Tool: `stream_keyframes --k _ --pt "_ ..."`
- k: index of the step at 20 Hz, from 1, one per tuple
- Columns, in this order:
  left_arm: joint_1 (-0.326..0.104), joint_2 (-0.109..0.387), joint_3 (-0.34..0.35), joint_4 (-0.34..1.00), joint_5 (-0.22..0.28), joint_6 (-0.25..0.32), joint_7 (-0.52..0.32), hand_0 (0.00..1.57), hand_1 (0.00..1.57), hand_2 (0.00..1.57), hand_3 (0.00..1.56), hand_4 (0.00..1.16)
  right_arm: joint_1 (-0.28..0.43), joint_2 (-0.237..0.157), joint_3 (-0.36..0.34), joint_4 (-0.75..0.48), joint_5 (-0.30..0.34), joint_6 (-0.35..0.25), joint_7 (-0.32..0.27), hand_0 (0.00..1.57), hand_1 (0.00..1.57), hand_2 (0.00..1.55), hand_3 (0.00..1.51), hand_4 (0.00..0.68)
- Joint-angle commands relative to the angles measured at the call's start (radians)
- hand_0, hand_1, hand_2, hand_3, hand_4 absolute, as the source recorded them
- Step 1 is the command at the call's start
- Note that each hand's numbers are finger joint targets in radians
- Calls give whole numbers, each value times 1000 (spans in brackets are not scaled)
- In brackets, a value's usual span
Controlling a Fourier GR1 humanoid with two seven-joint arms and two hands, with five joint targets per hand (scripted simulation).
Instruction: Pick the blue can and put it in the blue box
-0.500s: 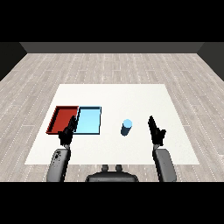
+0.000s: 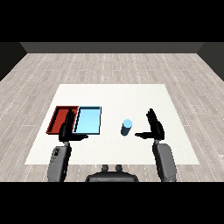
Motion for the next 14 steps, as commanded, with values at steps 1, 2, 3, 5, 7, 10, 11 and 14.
stream_keyframes --k 1,2,3,5,7,10,11,14 --pt "-17 -31 -4 11 20 -33 -179 0 0 0 0 0 -23 -7 -22 0 -68 75 -79 0 0 0 0 0" --pt "10 7 43 50 58 -81 -224 0 0 0 0 0 8 9 -9 -4 -61 80 -116 0 0 0 0 0" --pt "76 -29 -2 22 31 -74 -265 0 0 0 0 0 -11 -20 -54 47 -107 122 -130 0 0 0 0 0" --pt "7 -12 5 -71 40 -43 -119 0 0 0 0 0 -74 10 -35 104 -75 89 -129 0 0 0 0 0" --pt "43 -34 -13 -81 18 -30 -143 0 0 0 0 0 0 -34 -64 43 -105 149 -145 0 0 0 0 0" --pt "44 -31 4 15 16 -60 -235 0 0 0 0 0 12 -3 -35 10 -69 117 -137 0 0 0 0 0" --pt "50 -27 11 -31 61 -83 -200 0 0 0 0 0 -7 9 -31 83 -68 127 -171 0 0 0 0 0" --pt "77 -11 18 -62 58 -95 -191 0 0 0 0 0 -78 -20 -72 106 -113 147 -129 0 0 0 0 0"
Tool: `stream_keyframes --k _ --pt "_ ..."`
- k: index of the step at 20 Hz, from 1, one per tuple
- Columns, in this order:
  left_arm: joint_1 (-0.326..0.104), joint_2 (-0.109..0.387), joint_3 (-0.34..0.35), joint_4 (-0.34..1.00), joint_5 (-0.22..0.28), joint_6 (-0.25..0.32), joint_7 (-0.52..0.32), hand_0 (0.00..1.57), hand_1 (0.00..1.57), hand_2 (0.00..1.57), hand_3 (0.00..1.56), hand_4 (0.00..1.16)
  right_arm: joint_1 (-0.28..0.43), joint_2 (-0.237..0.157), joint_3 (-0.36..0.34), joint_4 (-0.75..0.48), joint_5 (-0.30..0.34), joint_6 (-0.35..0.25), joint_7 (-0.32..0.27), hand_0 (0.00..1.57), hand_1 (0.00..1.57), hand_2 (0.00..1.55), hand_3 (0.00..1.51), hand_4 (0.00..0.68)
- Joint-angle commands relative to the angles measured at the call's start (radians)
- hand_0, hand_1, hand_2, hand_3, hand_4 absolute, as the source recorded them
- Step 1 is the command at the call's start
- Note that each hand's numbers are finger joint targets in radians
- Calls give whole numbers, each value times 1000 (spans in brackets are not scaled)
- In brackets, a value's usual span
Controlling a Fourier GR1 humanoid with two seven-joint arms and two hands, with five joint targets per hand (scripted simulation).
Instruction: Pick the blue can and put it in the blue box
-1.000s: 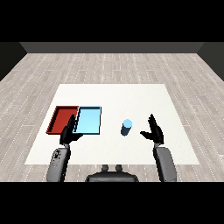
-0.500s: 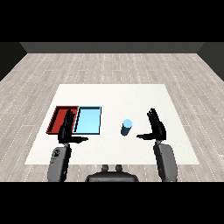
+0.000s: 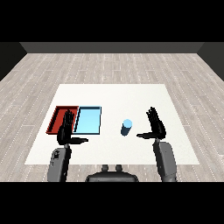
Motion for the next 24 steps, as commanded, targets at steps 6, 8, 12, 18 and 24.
stream_keyframes --k 6,8,12,18,24 --pt "-54 46 84 126 40 -50 -88 0 0 0 0 0 -23 47 29 -13 -10 -22 45 0 0 0 0 0" --pt "-29 -21 -6 40 -18 15 -18 0 0 0 0 0 -5 75 45 -3 -2 -33 16 0 0 0 0 0" --pt "22 -35 -19 -8 -17 13 -16 0 0 0 0 0 -72 37 -15 126 -43 7 -4 0 0 0 0 0" --pt "-33 -3 40 26 17 9 -4 0 0 0 0 0 -55 103 91 143 -53 -90 -38 0 0 0 0 0" --pt "35 11 33 -78 42 -30 25 0 0 0 0 0 -23 104 104 205 -74 -92 -88 0 0 0 0 0"
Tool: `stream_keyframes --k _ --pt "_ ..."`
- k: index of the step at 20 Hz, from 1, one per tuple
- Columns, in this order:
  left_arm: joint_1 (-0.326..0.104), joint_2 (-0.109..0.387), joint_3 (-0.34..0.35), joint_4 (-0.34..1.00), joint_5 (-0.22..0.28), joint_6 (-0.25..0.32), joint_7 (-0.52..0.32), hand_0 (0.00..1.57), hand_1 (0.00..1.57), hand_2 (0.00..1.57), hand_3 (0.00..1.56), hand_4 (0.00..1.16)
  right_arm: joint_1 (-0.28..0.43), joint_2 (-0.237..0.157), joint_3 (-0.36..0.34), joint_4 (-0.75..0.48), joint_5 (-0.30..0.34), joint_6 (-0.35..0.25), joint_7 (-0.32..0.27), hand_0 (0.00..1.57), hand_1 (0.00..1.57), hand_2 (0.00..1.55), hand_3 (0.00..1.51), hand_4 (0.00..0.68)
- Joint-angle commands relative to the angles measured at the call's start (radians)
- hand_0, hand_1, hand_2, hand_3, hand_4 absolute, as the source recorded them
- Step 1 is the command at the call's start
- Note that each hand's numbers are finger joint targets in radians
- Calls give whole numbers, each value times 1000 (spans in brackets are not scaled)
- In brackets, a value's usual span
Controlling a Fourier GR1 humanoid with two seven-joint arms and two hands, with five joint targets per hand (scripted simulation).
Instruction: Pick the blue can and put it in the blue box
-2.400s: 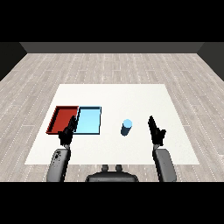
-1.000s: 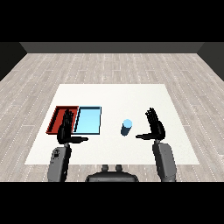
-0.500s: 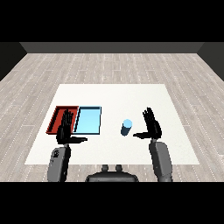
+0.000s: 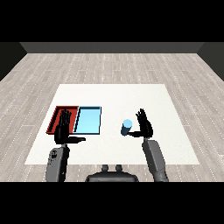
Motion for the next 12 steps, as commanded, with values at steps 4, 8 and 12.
stream_keyframes --k 4,8,12 --pt "-10 -13 -11 -59 -1 33 68 0 0 0 0 0 15 6 68 41 -48 -52 -42 0 0 0 0 0" --pt "8 -21 -15 -20 -25 26 -2 0 0 0 0 0 41 6 86 113 -42 -19 -142 0 0 0 0 0" --pt "18 -42 -38 14 -50 33 -35 0 0 0 0 0 18 7 118 155 -66 -45 -131 0 0 0 0 0"
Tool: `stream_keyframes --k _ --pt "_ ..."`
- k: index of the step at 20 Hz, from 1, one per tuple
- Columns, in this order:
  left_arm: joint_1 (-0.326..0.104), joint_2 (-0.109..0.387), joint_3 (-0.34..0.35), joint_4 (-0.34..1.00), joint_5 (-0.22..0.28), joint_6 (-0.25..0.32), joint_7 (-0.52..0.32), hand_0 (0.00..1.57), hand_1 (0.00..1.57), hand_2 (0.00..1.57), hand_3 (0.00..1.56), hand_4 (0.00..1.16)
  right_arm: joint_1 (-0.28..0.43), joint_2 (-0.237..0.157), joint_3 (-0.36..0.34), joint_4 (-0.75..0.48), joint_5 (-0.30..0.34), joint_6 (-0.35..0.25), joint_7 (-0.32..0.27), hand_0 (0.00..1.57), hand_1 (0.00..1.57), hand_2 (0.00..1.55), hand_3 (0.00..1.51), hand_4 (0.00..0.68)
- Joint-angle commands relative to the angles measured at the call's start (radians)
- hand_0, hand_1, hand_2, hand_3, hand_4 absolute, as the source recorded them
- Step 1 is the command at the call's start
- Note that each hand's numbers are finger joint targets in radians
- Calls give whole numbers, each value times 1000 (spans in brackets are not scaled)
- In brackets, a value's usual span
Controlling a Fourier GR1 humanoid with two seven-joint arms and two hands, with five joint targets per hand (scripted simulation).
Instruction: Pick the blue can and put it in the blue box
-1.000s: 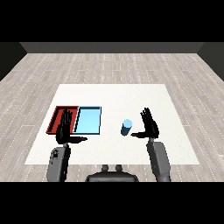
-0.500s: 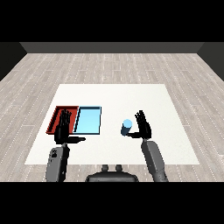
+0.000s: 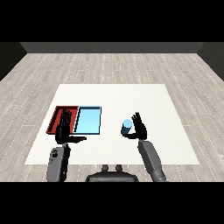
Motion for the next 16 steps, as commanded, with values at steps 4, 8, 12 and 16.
stream_keyframes --k 4,8,12,16 --pt "-7 36 46 -1 49 -35 20 0 0 0 0 0 -130 1 1 139 -49 -17 -10 0 0 0 0 0" --pt "26 31 34 -78 76 -46 81 0 0 0 0 0 -76 1 0 96 -60 0 -6 0 0 0 0 0" --pt "62 -3 9 -78 26 -10 28 0 0 0 0 0 -76 1 79 87 -91 -62 9 0 0 0 0 0" --pt "27 -11 2 -40 39 -20 24 0 0 0 0 0 -200 1 54 264 -79 -64 -44 0 0 0 0 0"
